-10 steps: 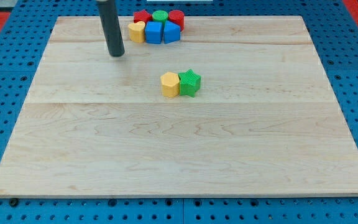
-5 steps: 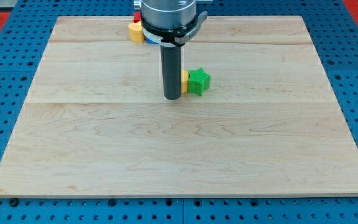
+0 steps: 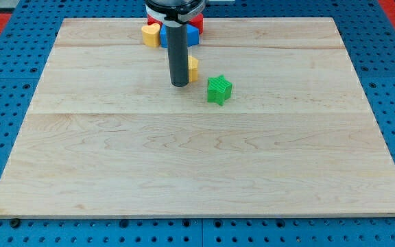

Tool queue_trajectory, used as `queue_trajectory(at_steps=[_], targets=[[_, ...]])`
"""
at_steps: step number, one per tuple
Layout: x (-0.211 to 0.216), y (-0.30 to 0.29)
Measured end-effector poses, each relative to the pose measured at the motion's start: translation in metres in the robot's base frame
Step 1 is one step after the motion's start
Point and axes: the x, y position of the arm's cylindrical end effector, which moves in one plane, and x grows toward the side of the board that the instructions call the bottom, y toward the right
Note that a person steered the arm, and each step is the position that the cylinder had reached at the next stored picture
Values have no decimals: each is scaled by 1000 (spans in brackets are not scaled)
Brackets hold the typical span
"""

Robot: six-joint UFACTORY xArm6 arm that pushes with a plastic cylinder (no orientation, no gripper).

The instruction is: Push the yellow hexagon towards the group of blocks

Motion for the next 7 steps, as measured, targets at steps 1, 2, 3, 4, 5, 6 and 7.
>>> queue_trajectory(at_steps=[1,2,3,4,5,6,7], targets=[[14,30],[18,60],[9,58],[-11,38],[-31,19],[-31,21],[-7,24]])
